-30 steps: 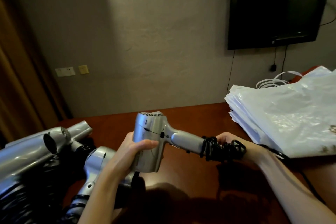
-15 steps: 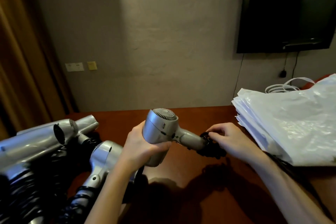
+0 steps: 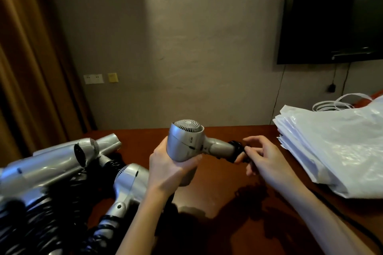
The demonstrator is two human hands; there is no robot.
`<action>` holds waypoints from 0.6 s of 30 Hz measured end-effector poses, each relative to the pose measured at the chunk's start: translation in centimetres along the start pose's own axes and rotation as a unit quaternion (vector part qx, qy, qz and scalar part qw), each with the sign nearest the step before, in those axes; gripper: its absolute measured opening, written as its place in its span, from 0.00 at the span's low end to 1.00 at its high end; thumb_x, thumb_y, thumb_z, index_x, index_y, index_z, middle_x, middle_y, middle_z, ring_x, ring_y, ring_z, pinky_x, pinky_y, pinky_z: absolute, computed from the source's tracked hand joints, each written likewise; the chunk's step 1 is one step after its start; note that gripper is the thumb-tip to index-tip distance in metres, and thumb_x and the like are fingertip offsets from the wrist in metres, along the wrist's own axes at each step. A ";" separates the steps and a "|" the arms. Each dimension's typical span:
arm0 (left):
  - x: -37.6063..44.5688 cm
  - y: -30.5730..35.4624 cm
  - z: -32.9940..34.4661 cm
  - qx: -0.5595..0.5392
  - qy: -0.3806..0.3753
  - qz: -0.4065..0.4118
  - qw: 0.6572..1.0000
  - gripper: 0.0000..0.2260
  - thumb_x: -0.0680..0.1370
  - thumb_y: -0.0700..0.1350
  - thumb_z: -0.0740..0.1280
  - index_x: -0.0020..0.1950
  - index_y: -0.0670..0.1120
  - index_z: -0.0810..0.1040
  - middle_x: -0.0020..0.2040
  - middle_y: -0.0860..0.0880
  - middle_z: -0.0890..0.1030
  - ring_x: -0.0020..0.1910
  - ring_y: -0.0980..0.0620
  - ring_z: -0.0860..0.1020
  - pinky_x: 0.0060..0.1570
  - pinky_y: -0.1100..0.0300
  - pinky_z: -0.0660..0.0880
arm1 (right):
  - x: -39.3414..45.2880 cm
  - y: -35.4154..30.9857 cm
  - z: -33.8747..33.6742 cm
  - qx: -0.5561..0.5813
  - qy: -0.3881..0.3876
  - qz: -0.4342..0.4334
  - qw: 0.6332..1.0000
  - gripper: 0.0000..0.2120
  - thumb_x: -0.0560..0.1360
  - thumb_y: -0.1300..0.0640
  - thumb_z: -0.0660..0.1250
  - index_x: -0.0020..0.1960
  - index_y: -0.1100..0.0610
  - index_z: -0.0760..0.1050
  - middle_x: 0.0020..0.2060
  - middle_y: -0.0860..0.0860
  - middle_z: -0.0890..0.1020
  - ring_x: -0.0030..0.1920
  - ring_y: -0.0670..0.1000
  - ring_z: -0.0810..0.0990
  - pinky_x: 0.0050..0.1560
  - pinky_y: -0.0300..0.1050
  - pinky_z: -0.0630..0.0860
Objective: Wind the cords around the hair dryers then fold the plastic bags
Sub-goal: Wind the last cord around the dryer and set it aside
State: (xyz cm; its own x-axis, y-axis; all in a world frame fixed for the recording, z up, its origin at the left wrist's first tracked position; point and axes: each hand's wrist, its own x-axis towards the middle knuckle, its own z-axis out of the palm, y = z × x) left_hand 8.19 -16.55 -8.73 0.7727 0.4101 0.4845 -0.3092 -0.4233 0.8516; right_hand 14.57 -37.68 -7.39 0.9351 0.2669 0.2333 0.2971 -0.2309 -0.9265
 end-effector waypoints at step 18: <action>-0.2 -0.2 0.5 0.030 -0.025 0.070 0.997 0.24 0.57 0.62 0.74 0.49 0.54 0.76 0.43 0.60 0.80 0.40 0.58 0.79 0.36 0.64 0.75 | -0.9 -0.5 1.0 0.334 -0.064 0.053 0.939 0.12 0.77 0.69 0.60 0.49 0.60 0.81 0.40 0.57 0.84 0.33 0.46 0.80 0.30 0.34 0.75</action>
State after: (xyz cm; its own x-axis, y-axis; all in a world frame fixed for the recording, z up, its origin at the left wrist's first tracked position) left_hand 8.36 -16.90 -9.11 0.7512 0.3038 0.5861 -0.3839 -0.5213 0.7622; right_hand 13.43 -36.90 -7.40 0.9086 0.3966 0.1308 -0.0252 0.3647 -0.9308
